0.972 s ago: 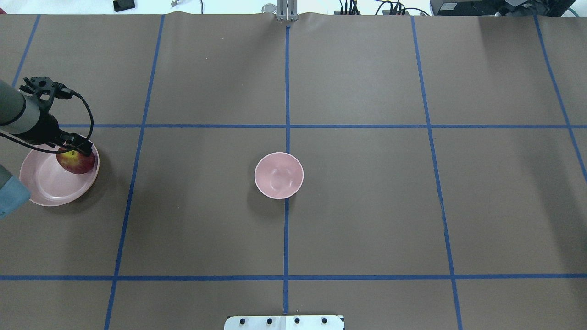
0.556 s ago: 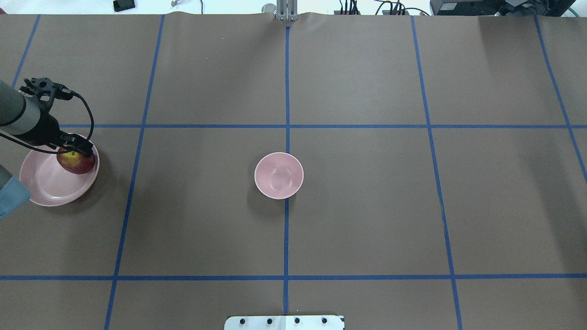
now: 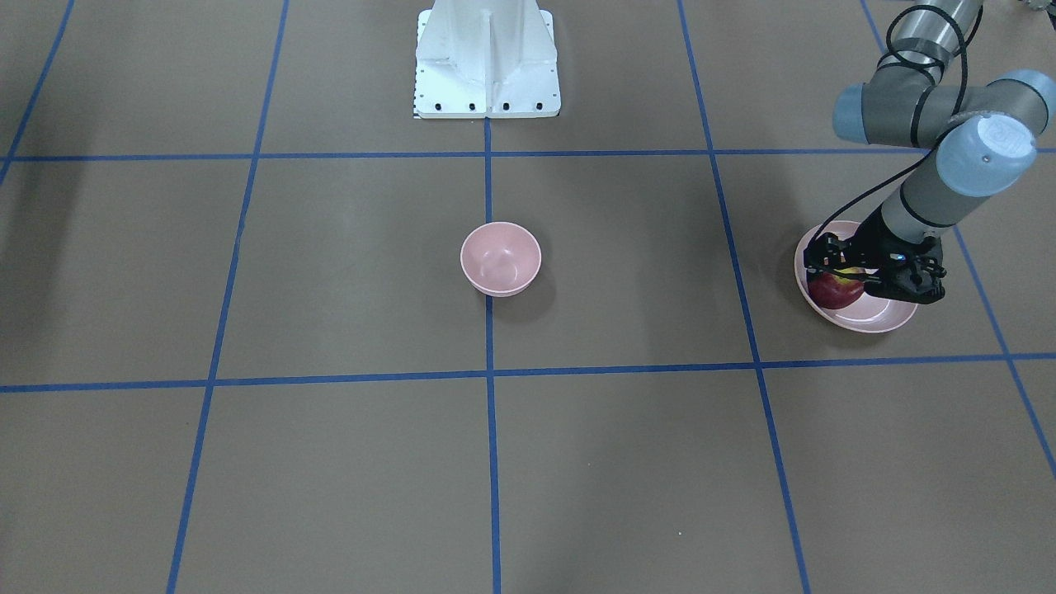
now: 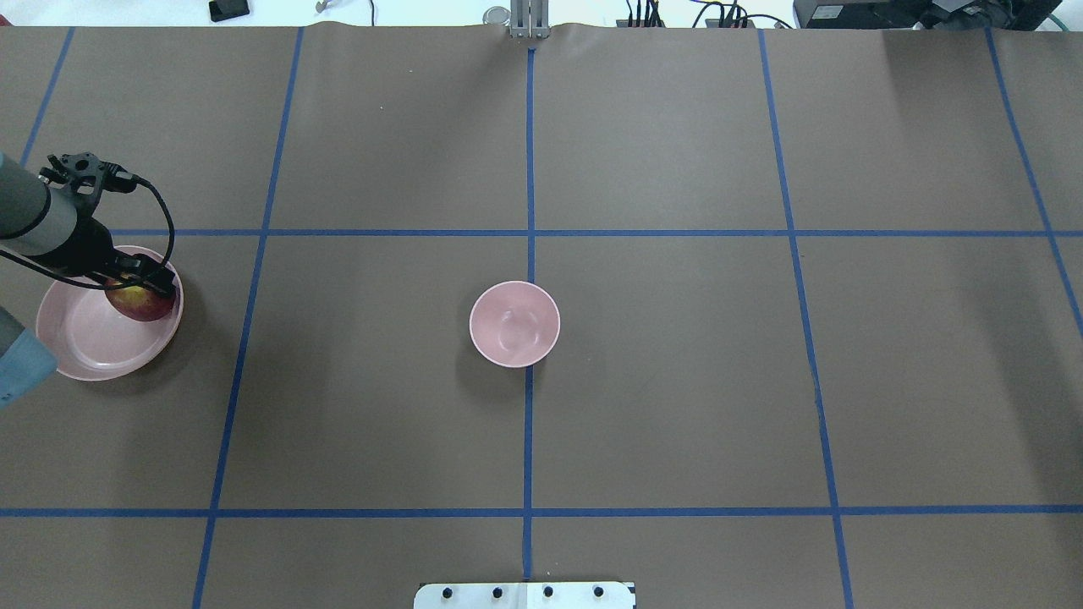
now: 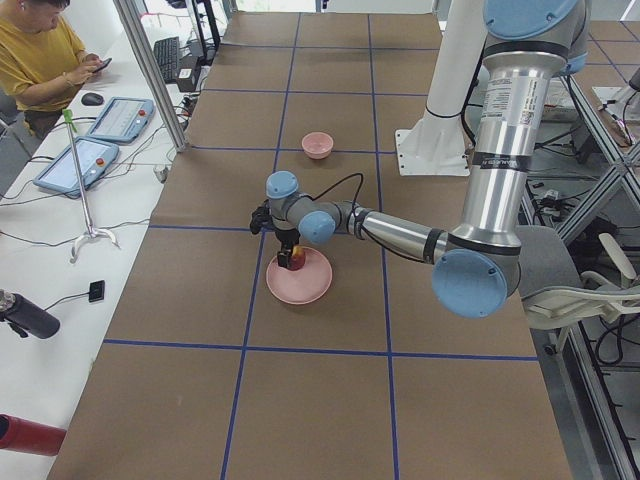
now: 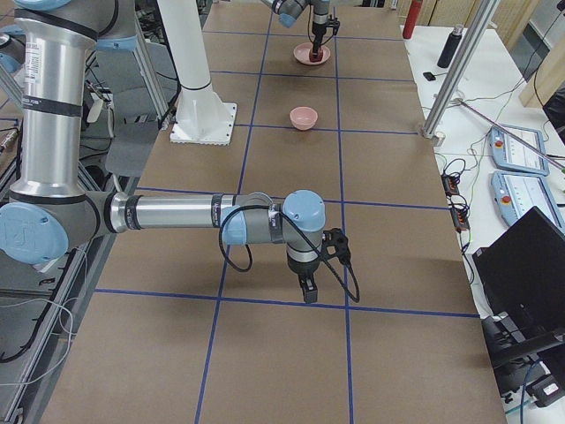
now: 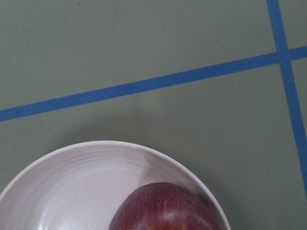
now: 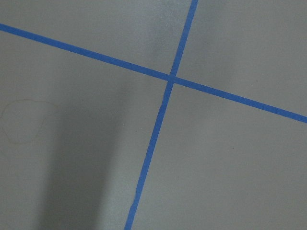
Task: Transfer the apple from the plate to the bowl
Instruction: 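Lift the apple with the left gripper and carry it over the pink bowl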
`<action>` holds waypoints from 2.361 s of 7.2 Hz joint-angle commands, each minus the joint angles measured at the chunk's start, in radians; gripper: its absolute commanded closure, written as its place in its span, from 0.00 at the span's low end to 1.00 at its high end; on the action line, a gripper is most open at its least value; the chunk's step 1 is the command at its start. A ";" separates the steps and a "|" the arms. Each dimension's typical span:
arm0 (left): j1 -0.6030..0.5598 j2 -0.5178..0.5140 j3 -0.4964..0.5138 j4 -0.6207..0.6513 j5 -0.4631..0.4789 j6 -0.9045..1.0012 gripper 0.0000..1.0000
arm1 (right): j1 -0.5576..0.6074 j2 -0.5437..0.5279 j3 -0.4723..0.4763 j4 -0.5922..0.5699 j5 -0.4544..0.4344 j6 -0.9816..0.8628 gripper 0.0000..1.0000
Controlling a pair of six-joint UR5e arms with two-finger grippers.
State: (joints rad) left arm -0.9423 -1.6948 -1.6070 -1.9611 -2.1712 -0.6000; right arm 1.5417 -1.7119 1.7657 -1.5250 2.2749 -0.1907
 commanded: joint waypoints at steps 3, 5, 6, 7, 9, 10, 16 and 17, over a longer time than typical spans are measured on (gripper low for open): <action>0.000 -0.002 0.039 -0.076 -0.006 -0.027 0.38 | 0.000 0.000 0.000 0.000 0.000 0.001 0.00; -0.007 0.023 -0.040 -0.055 -0.058 -0.026 1.00 | 0.000 0.000 0.000 0.000 0.000 0.001 0.00; -0.010 0.044 -0.115 0.002 -0.082 -0.026 1.00 | 0.000 0.000 0.000 0.000 0.000 0.004 0.00; -0.006 0.025 -0.213 0.159 -0.081 -0.029 1.00 | 0.000 0.000 0.000 0.000 0.002 0.004 0.00; 0.040 -0.191 -0.309 0.447 -0.032 -0.178 1.00 | 0.000 0.000 0.000 0.000 0.003 0.004 0.00; 0.133 -0.297 -0.306 0.511 0.003 -0.301 1.00 | 0.000 -0.002 -0.002 -0.001 0.003 0.004 0.00; 0.376 -0.760 0.082 0.443 0.172 -0.689 1.00 | 0.000 -0.005 -0.005 -0.001 0.009 0.004 0.00; 0.408 -0.756 0.122 0.394 0.235 -0.690 1.00 | -0.002 -0.003 -0.006 -0.001 0.009 0.004 0.00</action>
State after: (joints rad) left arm -0.5718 -2.4461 -1.5434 -1.5033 -1.9983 -1.2841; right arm 1.5413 -1.7163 1.7610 -1.5262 2.2823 -0.1871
